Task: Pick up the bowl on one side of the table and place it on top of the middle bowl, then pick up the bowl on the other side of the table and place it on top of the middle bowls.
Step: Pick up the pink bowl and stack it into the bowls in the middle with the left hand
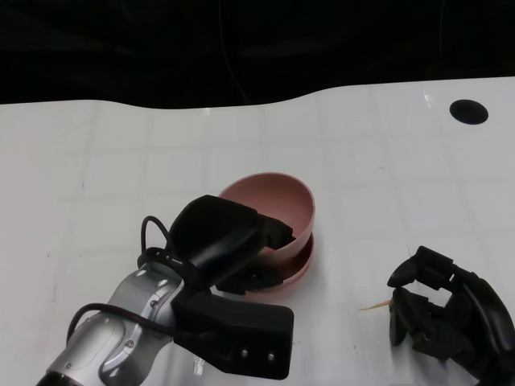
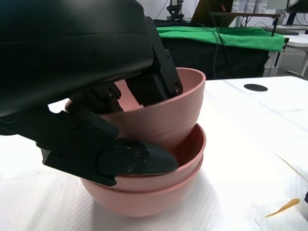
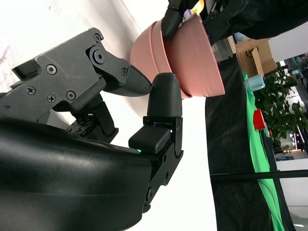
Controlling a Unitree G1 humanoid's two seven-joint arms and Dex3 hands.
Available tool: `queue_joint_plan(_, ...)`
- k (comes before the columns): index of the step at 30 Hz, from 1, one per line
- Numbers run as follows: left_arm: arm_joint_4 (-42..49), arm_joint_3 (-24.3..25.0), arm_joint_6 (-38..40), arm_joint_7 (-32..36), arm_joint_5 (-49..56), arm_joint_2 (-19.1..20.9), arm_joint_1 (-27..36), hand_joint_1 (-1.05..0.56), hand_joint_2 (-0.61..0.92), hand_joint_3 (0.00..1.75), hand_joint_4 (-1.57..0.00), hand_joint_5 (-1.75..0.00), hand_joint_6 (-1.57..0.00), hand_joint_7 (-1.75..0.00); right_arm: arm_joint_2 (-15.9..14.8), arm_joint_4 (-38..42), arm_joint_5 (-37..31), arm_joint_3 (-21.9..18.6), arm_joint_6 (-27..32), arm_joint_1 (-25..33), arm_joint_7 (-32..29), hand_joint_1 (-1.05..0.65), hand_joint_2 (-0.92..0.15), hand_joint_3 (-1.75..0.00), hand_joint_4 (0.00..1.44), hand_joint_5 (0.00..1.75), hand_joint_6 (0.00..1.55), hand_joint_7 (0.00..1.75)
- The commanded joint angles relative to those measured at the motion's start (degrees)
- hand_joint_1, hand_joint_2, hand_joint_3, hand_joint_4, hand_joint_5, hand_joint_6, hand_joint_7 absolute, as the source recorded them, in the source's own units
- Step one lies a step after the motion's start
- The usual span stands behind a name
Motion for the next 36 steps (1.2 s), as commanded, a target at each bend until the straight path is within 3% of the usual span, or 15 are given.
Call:
queue_joint_plan(1, 0.7, -0.5, -0.3, 0.0, 0.6, 1.0, -0.2, -0.77, 0.92, 0.52, -1.02, -0.27, -0.98, -0.01, -0.7, -0.3, 0.3, -0.7, -0.7, 0.0, 0.0, -0.21, -0.61, -0.92, 0.86, 1.75, 0.77, 1.52)
queue_joint_plan(13, 1.6, -0.5, -1.1, 0.5, 1.5, 1.1, -0.5, -0.76, 0.92, 0.5, -1.04, -0.28, -1.0, -0.01, -0.7, -0.2, 0.2, -0.7, -0.7, -0.1, 0.0, -0.21, -0.62, -0.92, 0.86, 1.75, 0.77, 1.53)
queue_joint_plan(20, 1.1, -1.1, -0.1, 0.0, 2.9, 1.4, -0.2, -0.87, 0.92, 0.47, -1.02, -0.27, -0.98, 0.0, -1.0, -0.2, -0.7, -0.5, -1.3, 0.0, -0.2, -0.21, -0.65, -0.88, 0.86, 1.75, 0.78, 1.53)
queue_joint_plan(24, 1.1, -1.3, -0.3, -0.1, 3.1, 1.4, 0.0, -0.91, 0.92, 0.45, -0.94, -0.09, -0.94, 0.0, -1.1, -0.4, -1.0, -0.5, -1.2, 0.1, -0.3, -0.22, -0.67, -0.84, 0.88, 1.75, 0.78, 1.51)
queue_joint_plan(32, 0.8, -1.1, -0.3, -1.5, 2.5, 1.3, 0.2, -0.94, 0.92, 0.46, -0.85, -0.01, -0.89, 0.0, -1.0, -0.7, -0.6, -0.6, -0.6, 0.1, -0.5, -0.21, -0.67, -0.83, 0.9, 1.73, 0.81, 1.48)
queue_joint_plan(36, 0.9, -1.0, -0.4, -2.0, 2.2, 1.2, 0.1, -0.97, 0.92, 0.44, -0.7, 0.0, -0.83, 0.0, -0.8, 0.1, -1.1, -0.7, -1.7, -0.3, -1.1, -0.19, -0.66, -0.85, 0.88, 1.74, 0.82, 1.48)
